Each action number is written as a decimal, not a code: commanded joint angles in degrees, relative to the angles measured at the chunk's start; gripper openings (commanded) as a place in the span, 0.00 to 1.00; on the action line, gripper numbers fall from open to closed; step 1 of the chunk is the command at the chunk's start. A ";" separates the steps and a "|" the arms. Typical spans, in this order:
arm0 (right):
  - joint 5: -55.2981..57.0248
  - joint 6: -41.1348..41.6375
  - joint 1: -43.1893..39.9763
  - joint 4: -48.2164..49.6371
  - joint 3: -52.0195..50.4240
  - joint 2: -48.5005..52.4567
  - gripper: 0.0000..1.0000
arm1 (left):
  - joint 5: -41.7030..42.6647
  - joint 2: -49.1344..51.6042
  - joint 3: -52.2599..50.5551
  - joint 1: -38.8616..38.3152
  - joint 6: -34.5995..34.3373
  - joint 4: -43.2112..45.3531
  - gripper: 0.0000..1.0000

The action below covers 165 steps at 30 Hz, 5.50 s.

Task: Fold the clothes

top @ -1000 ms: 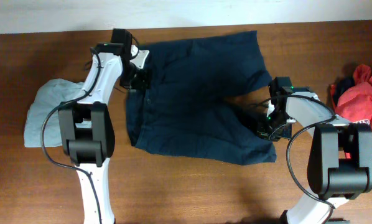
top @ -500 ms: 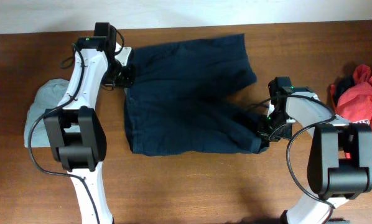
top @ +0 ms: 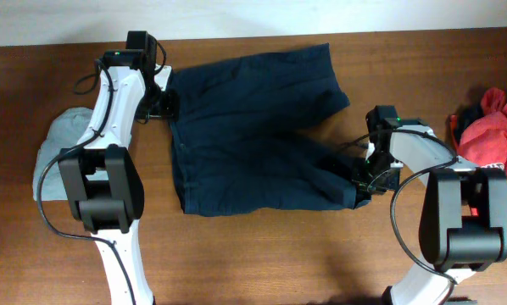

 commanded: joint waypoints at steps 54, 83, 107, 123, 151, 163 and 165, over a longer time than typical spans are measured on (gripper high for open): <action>-30.73 7.56 -13.75 2.64 3.23 -5.81 0.64 | 6.60 -0.52 -17.00 -11.56 6.56 14.73 0.40; -52.87 25.09 -15.69 46.01 -10.23 -5.86 0.04 | 6.62 -0.52 -17.00 -11.56 6.54 14.88 0.40; -44.96 0.81 -18.16 20.24 -10.32 -5.86 0.48 | 6.60 -0.52 -17.00 -11.56 6.56 14.91 0.40; -39.87 -0.68 -5.46 19.41 -10.29 -5.90 0.06 | 6.62 -0.52 -17.00 -11.56 6.56 14.88 0.40; -36.22 5.64 -9.07 43.10 -6.64 -11.02 0.09 | 6.60 -0.52 -17.00 -11.56 6.56 15.10 0.40; -34.86 2.14 -17.81 38.29 -6.64 -11.02 0.54 | 6.54 -0.52 -17.00 -11.56 6.56 15.13 0.40; -41.99 -1.66 -18.29 34.18 -6.62 -11.02 0.54 | 5.68 -0.52 -17.00 -11.56 6.56 15.02 0.40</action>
